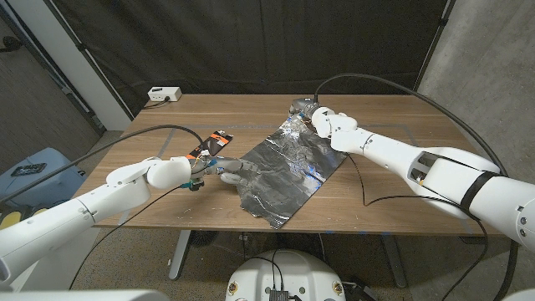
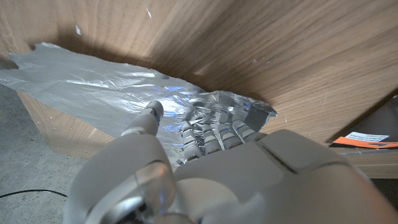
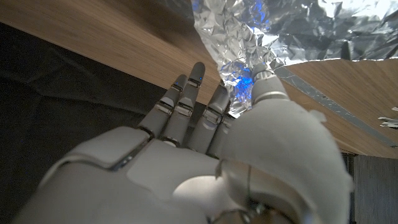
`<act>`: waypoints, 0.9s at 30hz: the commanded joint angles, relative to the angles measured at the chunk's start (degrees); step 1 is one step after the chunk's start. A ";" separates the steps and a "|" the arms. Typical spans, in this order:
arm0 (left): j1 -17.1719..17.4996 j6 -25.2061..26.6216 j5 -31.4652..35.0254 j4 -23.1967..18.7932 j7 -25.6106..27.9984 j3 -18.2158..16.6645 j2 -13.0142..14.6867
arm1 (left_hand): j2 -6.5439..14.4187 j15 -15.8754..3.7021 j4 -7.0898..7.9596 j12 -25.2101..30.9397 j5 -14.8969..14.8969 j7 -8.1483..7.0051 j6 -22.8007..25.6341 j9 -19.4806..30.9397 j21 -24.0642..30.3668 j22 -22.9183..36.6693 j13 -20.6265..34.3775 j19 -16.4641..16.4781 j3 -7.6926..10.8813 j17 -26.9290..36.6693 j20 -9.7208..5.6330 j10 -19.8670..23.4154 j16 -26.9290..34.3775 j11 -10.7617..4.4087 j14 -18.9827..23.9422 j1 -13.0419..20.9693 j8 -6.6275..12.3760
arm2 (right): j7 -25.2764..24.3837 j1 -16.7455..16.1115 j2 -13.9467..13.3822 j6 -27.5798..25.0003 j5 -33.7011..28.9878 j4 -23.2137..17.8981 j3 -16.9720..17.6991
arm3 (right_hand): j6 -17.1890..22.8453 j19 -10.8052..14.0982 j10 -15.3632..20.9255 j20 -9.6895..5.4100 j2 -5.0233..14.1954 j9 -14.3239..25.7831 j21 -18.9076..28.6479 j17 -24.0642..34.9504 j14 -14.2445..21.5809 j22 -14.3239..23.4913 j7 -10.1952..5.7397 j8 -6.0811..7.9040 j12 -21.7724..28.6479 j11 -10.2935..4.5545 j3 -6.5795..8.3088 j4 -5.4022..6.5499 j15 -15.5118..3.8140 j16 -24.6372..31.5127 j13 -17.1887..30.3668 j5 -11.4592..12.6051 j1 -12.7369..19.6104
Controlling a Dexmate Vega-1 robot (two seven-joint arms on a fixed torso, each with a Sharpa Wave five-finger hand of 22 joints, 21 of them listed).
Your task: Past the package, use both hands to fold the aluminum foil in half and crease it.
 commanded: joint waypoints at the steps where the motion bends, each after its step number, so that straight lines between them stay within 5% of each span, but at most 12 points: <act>1: 0.05 -0.07 -0.55 0.01 -0.80 0.30 0.00 | -0.06 0.22 -0.05 0.38 0.42 0.13 0.62 0.13 0.24 0.26 0.06 1.74 0.29 0.15 0.95 0.41 0.25 -0.29 0.30 0.55 0.46 | 0.21 -0.24 -1.23 0.74 -0.72 -0.72 -0.37 | 1.01 0.67 0.79 -7.25 0.16 0.36 0.40 0.31 0.94 0.15 0.10 0.60 0.34 -0.03 -0.35 0.04 -8.88 0.46 0.28 0.09 1.00; 27: 0.09 0.50 -2.14 0.22 -1.76 0.54 -0.30 | -0.09 0.31 -0.03 0.41 0.47 0.19 0.79 0.16 -0.26 0.28 0.07 1.91 0.44 0.14 0.93 0.57 0.25 -0.25 0.57 0.71 0.31 | 4.12 -1.76 -6.06 -4.69 -5.03 -12.48 1.94 | 1.43 0.81 1.62 -7.51 0.67 0.64 0.20 0.46 1.75 0.20 0.22 0.42 -0.02 0.03 -1.81 0.58 -8.86 0.21 0.26 -0.63 1.86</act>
